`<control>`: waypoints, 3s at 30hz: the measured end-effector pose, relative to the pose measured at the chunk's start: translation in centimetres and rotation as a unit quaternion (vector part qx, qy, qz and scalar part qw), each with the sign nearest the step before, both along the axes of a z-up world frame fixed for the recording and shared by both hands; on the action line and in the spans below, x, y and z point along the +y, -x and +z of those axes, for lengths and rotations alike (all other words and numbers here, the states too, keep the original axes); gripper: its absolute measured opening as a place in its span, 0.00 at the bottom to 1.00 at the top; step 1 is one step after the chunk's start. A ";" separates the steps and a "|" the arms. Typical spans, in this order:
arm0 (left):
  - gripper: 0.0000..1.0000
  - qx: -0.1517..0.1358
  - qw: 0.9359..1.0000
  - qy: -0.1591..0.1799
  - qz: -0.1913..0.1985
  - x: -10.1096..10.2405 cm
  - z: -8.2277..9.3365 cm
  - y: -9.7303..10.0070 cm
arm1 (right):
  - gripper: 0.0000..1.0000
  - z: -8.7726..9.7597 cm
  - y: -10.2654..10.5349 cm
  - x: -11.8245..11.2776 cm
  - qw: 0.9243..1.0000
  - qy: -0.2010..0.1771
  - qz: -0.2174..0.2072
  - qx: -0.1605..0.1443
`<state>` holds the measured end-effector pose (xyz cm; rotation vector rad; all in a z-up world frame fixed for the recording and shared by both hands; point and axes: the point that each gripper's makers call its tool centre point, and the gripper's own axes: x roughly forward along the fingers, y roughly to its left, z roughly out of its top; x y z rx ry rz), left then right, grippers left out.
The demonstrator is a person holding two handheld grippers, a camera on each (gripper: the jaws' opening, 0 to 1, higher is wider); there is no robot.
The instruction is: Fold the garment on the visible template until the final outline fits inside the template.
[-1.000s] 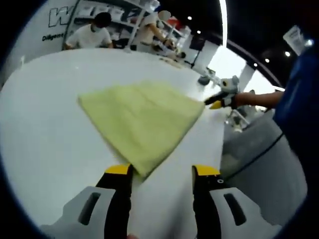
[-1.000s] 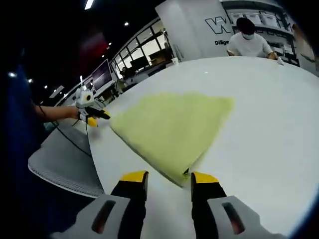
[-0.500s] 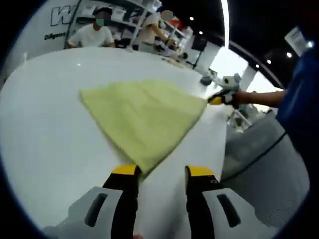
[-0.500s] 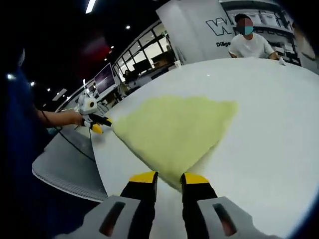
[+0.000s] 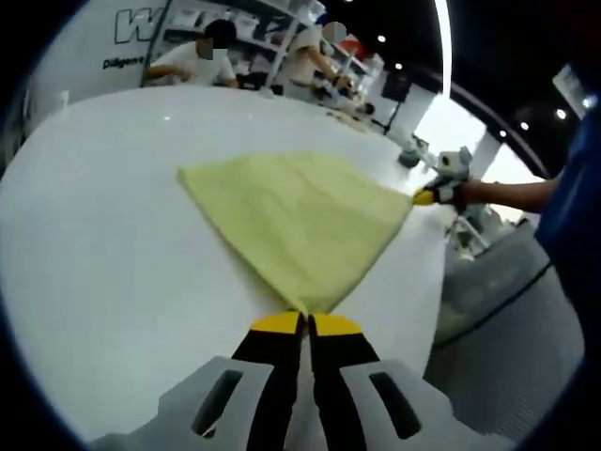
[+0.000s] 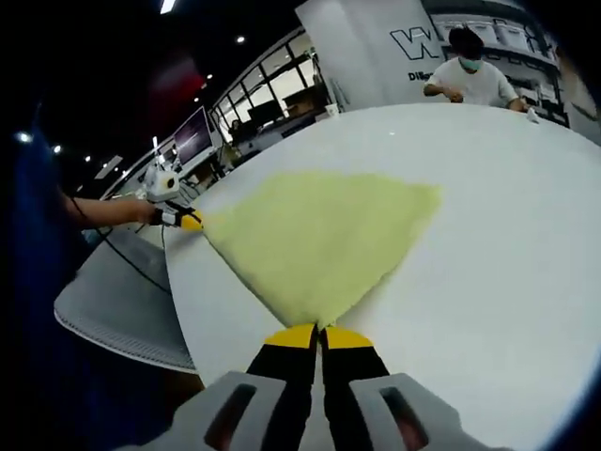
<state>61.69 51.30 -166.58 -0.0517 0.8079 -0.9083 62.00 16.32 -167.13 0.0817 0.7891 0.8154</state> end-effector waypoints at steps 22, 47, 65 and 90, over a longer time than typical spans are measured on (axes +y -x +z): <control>0.00 0.010 0.999 -0.014 0.037 2.8 0.8 0.5 | 0.00 1.5 -1.1 -3.2 0.998 -0.003 -0.068 0.000; 0.05 -0.129 0.982 -0.023 -0.139 -17.5 1.4 -6.7 | 0.00 1.9 -8.1 15.5 0.988 0.021 0.101 -0.115; 0.39 -0.166 0.970 -0.095 -0.148 -14.9 -1.0 -7.6 | 0.37 -1.0 -8.5 13.5 0.978 0.089 0.114 -0.152; 0.89 -0.134 0.977 -0.121 -0.114 -5.6 -2.1 -7.9 | 0.89 -1.6 -8.9 5.3 0.982 0.122 0.076 -0.123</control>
